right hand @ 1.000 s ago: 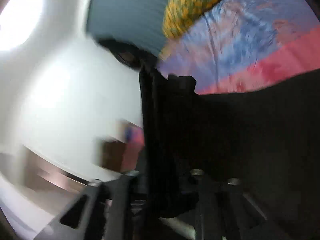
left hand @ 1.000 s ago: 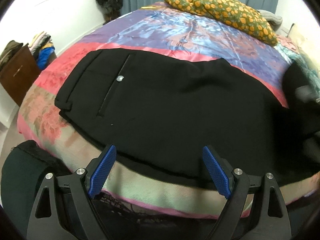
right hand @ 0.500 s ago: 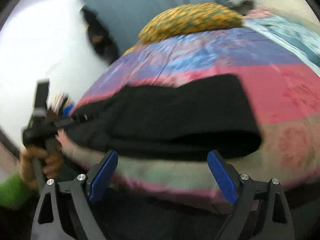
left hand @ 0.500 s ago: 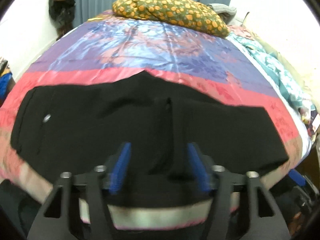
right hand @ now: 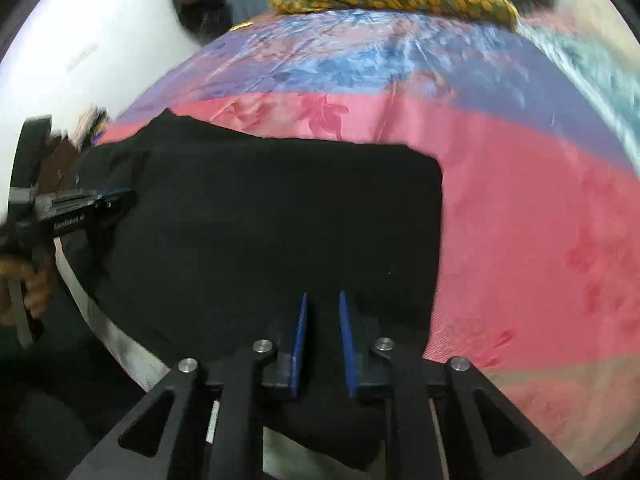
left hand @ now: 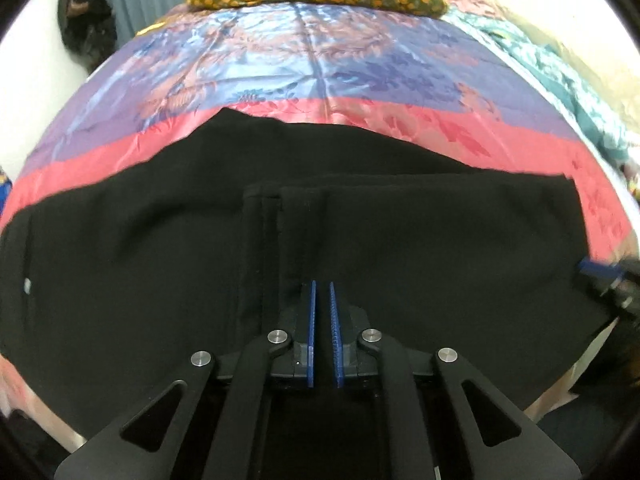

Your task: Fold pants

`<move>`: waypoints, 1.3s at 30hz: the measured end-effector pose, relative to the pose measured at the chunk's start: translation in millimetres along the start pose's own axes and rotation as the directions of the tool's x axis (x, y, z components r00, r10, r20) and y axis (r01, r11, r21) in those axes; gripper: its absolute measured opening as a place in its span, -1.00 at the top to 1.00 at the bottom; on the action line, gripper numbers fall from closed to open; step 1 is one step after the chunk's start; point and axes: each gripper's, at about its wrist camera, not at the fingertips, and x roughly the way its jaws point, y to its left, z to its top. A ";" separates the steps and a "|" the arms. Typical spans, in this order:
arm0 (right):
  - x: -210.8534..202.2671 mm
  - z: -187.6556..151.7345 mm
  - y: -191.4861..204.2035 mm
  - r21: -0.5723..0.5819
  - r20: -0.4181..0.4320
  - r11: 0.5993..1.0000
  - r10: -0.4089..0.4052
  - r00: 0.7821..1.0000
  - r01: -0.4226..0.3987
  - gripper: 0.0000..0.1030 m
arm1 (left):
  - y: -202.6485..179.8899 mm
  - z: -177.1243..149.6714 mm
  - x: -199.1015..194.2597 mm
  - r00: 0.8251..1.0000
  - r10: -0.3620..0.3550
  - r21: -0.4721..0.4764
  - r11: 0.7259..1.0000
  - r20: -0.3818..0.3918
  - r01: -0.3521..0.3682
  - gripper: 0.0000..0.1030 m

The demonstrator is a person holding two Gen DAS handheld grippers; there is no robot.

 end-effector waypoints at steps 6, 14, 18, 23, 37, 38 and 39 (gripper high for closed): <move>-19.4 56.6 0.8 0.033 0.142 0.999 -0.005 0.990 0.000 0.62 | -2.2 -0.2 3.5 1.000 0.000 -0.020 1.000 0.031 0.001 0.72; -3.1 41.2 -14.4 0.164 0.071 0.985 -0.062 0.996 0.049 0.68 | 6.1 -10.0 -39.2 0.993 -0.050 -0.059 0.997 0.105 0.056 -0.21; -37.0 -10.7 15.6 0.180 0.171 0.981 -0.102 0.980 0.071 0.48 | 11.4 -32.8 -56.2 0.990 -0.051 -0.125 0.990 0.133 0.068 -0.45; -30.8 -64.4 20.1 0.273 0.147 0.957 -0.144 0.979 0.100 0.49 | 26.2 -60.6 -80.8 0.987 -0.031 -0.163 0.985 0.156 0.056 -0.53; -72.7 -71.6 54.0 0.232 0.384 0.942 -0.317 0.867 0.242 -0.84 | 26.9 -87.7 -98.2 0.979 0.026 -0.148 0.989 0.200 0.004 -0.74; -74.5 -69.6 52.5 0.234 0.385 0.941 -0.319 0.866 0.243 -0.84 | 25.1 -88.0 -97.6 0.980 0.029 -0.140 0.990 0.198 -0.001 -0.74; -76.6 -70.7 53.6 0.237 0.384 0.940 -0.321 0.866 0.244 -0.84 | 24.5 -87.9 -97.0 0.980 0.030 -0.138 0.990 0.195 -0.002 -0.74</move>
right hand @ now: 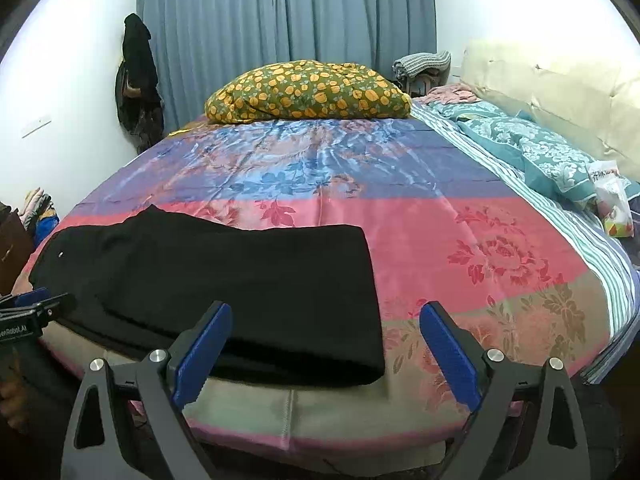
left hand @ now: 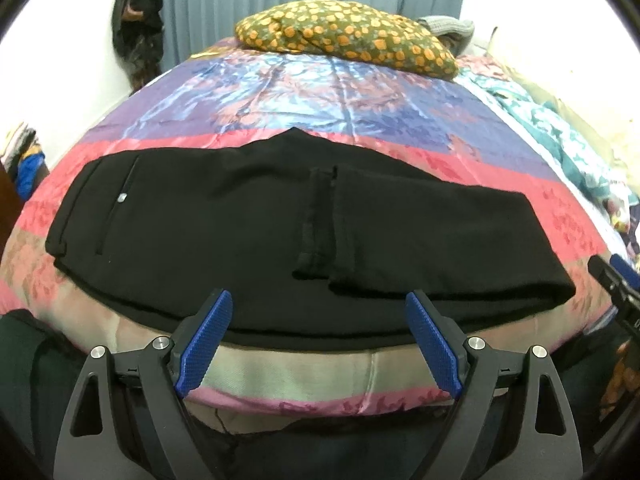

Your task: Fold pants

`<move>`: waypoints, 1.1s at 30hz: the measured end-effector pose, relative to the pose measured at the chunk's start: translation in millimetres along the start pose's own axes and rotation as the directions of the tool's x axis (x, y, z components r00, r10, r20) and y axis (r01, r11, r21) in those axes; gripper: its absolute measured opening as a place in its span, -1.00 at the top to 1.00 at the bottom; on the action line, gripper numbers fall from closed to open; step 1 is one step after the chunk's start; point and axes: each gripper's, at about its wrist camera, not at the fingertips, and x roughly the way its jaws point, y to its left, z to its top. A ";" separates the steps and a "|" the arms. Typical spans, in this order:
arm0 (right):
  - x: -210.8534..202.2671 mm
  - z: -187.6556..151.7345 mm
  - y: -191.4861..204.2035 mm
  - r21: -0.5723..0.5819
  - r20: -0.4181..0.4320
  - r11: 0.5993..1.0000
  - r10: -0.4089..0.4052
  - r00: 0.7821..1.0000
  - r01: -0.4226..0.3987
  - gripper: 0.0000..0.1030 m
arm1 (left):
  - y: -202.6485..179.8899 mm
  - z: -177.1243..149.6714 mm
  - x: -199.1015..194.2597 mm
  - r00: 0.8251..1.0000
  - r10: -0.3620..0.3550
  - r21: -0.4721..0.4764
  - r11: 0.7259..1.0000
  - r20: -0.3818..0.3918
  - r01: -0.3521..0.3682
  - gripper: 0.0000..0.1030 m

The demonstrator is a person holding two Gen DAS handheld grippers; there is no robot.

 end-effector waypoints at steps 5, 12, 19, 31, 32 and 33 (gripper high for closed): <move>-5.4 -1.3 -7.4 0.019 0.003 1.000 -0.015 1.000 0.015 -0.84 | 0.8 0.3 0.3 1.000 0.008 -0.008 1.000 -0.005 -0.008 -0.74; -6.3 0.5 -8.3 0.020 0.007 1.000 -0.019 1.000 0.019 -0.84 | 7.2 1.6 0.6 0.999 0.032 -0.035 0.999 -0.003 -0.032 -0.74; -8.3 0.4 -7.9 0.010 0.007 1.000 -0.012 1.000 0.012 -0.84 | 7.4 0.9 0.3 1.000 0.031 -0.030 0.999 0.002 -0.031 -0.74; -4.7 0.2 -2.1 -0.010 0.005 1.000 -0.007 1.000 0.007 -0.84 | 16.9 5.9 0.2 0.999 0.037 -0.077 0.996 0.000 -0.037 -0.74; -5.2 0.1 -2.1 -0.010 0.007 1.000 -0.006 1.000 0.007 -0.84 | 18.6 5.6 1.6 0.999 0.042 -0.084 0.996 -0.006 -0.042 -0.74; -5.3 -0.3 -2.0 -0.010 0.010 1.000 -0.004 1.000 0.004 -0.84 | 19.6 5.4 2.9 0.999 0.045 -0.089 0.995 -0.013 -0.046 -0.74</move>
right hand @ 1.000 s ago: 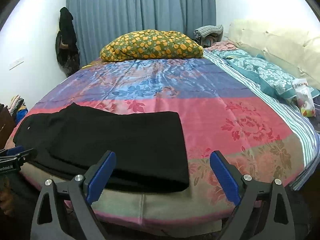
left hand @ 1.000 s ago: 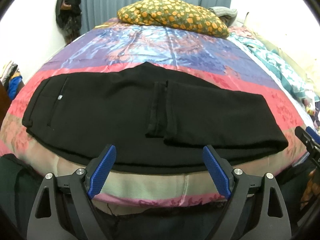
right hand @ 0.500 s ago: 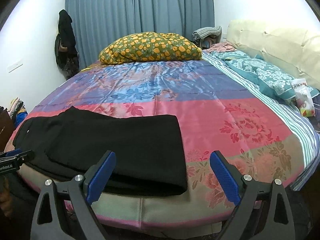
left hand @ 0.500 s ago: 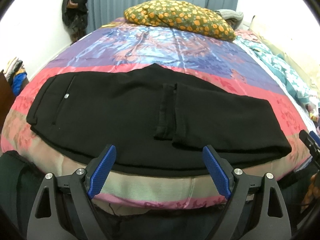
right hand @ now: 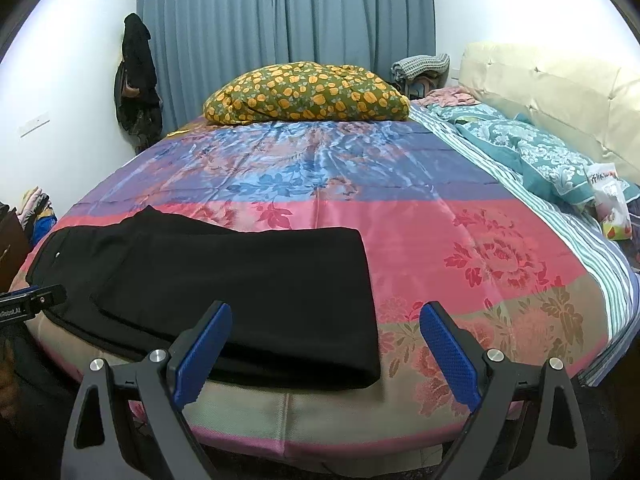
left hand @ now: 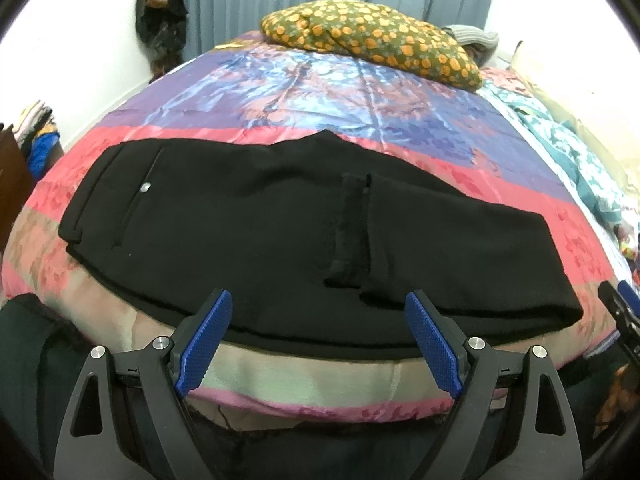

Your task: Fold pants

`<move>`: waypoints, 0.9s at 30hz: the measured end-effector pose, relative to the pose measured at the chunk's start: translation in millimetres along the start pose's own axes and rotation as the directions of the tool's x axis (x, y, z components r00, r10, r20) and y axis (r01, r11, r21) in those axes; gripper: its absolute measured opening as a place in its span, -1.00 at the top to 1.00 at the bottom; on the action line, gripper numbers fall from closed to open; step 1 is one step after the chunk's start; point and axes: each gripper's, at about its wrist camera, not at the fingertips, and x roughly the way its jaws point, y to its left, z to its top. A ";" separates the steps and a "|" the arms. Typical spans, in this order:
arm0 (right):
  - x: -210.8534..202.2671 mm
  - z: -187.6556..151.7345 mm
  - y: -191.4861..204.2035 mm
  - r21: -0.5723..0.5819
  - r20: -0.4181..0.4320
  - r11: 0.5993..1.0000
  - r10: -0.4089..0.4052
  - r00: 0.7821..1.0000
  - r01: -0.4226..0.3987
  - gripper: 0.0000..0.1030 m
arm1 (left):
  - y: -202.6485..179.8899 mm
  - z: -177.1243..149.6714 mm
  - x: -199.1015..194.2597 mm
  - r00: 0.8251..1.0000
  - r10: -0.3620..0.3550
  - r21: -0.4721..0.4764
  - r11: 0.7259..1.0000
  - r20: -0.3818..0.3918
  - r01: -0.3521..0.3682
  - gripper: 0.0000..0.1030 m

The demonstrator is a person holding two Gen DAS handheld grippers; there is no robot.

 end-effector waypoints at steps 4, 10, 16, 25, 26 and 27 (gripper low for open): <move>-0.1 -0.3 -1.0 0.006 -0.008 1.000 0.005 1.000 -0.005 -0.84 | 5.0 1.2 4.3 1.000 0.005 -0.019 1.000 -0.024 -0.005 -0.74; -1.2 -1.2 -1.1 0.013 -0.011 1.000 0.013 1.000 -0.013 -0.84 | 19.6 4.5 10.1 0.998 -0.013 -0.062 0.998 -0.066 0.008 -0.75; 2.5 -1.9 2.8 0.003 -0.023 1.000 0.026 0.999 -0.026 -0.84 | 67.6 8.4 26.2 0.989 -0.001 -0.192 0.981 -0.146 -0.028 -0.80; 9.3 -2.5 6.8 -0.013 -0.043 0.999 0.040 0.998 -0.040 -0.84 | 175.6 80.1 18.3 0.995 0.083 -0.228 0.969 -0.057 -0.094 -0.83; 10.3 -2.7 6.6 -0.011 -0.046 0.999 0.039 0.998 -0.039 -0.84 | 197.3 95.4 26.6 0.996 0.045 -0.240 0.969 -0.079 -0.063 -0.85; 11.7 -2.9 6.2 -0.007 -0.050 0.999 0.039 0.998 -0.039 -0.85 | 207.9 102.6 33.1 0.995 0.024 -0.245 0.968 -0.101 -0.048 -0.84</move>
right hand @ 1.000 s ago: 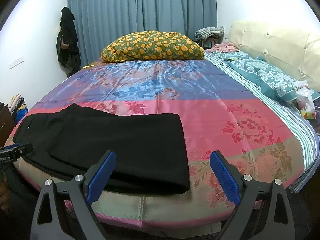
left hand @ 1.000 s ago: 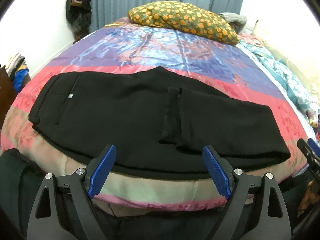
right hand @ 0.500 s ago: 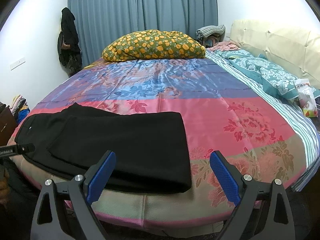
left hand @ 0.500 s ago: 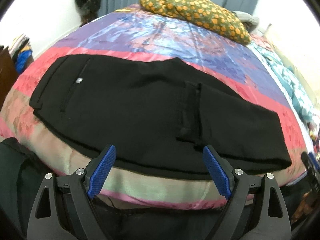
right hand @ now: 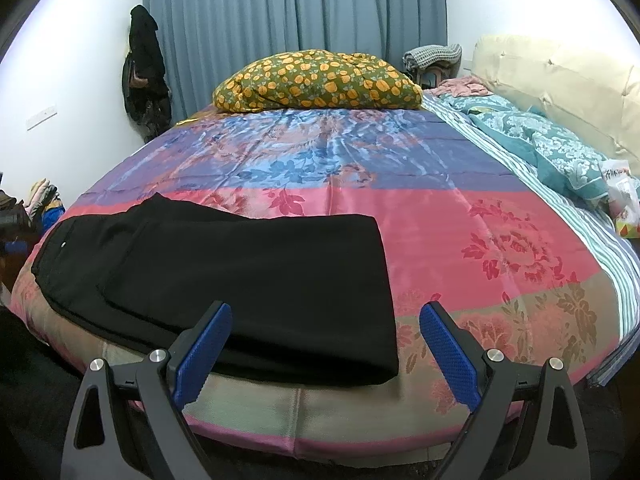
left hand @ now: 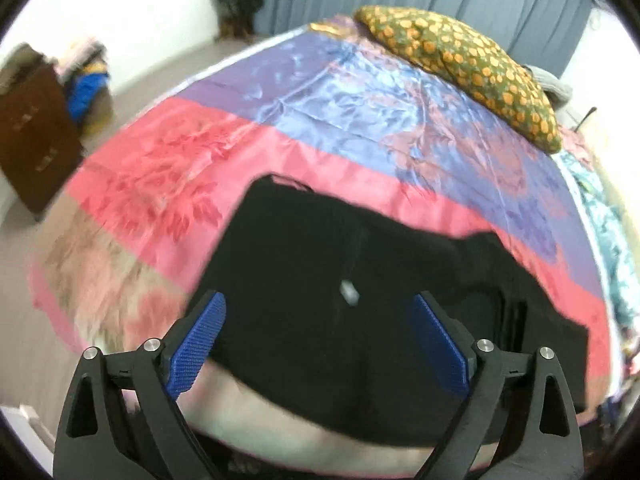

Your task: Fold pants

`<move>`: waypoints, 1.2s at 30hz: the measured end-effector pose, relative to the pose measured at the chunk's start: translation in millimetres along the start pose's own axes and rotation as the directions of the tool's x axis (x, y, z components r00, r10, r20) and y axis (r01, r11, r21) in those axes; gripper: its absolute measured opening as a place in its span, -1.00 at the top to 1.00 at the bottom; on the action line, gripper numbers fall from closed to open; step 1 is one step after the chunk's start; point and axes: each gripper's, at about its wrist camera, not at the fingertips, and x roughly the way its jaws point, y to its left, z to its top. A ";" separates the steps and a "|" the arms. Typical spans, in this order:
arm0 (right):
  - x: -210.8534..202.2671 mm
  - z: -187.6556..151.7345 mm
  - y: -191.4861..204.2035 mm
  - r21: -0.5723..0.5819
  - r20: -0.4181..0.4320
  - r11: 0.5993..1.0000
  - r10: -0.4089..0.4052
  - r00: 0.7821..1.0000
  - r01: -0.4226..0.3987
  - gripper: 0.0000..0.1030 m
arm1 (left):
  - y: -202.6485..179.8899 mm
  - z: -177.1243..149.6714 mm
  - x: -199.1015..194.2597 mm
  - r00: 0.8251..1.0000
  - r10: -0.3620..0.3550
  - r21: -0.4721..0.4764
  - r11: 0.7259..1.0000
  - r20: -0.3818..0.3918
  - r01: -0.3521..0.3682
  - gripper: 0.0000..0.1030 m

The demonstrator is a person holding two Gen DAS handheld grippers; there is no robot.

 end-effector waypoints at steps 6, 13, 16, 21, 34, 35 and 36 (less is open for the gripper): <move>5.9 1.2 5.0 -0.004 -0.020 1.000 -0.012 1.000 0.012 -0.84 | 29.6 31.9 61.9 0.968 -0.179 0.038 0.981 -0.174 0.189 -0.85; 10.5 -0.8 23.5 -0.084 -0.042 0.996 -0.010 0.999 0.007 -0.84 | 48.7 26.3 113.2 0.955 -0.162 0.046 0.983 -0.249 0.179 -1.00; 10.7 -0.6 26.8 -0.097 -0.037 0.995 -0.005 0.999 0.001 -0.84 | 48.5 26.5 113.0 0.952 -0.153 0.042 0.985 -0.264 0.170 -0.99; 12.9 6.8 21.6 -0.064 -0.013 0.998 -0.006 1.000 0.005 -0.84 | 31.9 38.2 117.7 0.948 -0.076 0.023 0.996 -0.308 0.088 -0.44; 28.3 14.7 -37.6 0.178 -0.044 0.983 0.042 0.998 -0.033 -0.60 | -54.1 59.0 -14.9 0.934 -0.277 -0.140 0.958 -0.227 0.250 0.59; 28.3 15.3 -37.6 0.177 -0.039 0.983 0.050 0.998 -0.042 -0.60 | -68.6 59.1 -23.3 0.927 -0.300 -0.133 0.952 -0.225 0.276 0.59; 29.7 16.5 -37.5 0.180 -0.038 0.982 0.061 0.997 -0.054 -0.60 | -99.7 56.8 -36.6 0.917 -0.330 -0.110 0.943 -0.225 0.313 0.59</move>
